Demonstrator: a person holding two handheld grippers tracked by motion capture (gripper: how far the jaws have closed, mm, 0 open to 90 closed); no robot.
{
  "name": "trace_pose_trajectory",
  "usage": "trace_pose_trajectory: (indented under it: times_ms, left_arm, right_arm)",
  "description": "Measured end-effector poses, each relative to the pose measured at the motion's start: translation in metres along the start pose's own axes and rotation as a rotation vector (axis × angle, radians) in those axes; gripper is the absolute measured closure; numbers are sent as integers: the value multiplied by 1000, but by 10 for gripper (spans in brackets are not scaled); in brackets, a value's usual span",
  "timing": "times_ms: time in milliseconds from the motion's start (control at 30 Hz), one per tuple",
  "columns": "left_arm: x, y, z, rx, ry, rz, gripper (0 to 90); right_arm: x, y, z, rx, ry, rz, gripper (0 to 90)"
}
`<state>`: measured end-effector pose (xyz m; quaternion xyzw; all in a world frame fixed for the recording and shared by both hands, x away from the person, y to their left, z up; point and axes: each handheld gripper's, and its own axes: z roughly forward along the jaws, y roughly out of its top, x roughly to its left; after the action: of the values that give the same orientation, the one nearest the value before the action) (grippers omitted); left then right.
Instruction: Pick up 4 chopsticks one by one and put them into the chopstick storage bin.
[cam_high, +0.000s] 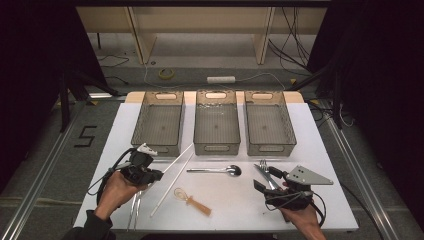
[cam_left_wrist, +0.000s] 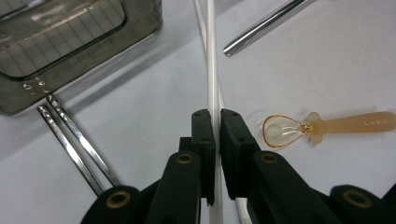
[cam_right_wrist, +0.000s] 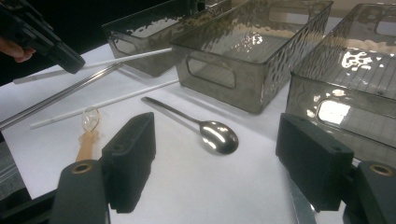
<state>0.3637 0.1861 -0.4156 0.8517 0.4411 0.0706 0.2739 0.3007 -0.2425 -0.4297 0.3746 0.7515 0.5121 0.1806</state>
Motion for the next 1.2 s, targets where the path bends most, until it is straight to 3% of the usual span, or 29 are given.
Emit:
trace_pose_trajectory:
  times_ms: [500,800,1200]
  left_arm:
    - [2,1,-26,-69,-4,13,845]
    - [6,0,-27,-78,7,-3,845]
    - [13,5,-30,-130,29,-19,844]
  right_arm:
    - [0,0,0,4,1,2,297]
    - [-1,0,1,3,0,7,297]
    - [-3,0,0,-3,-3,16,297]
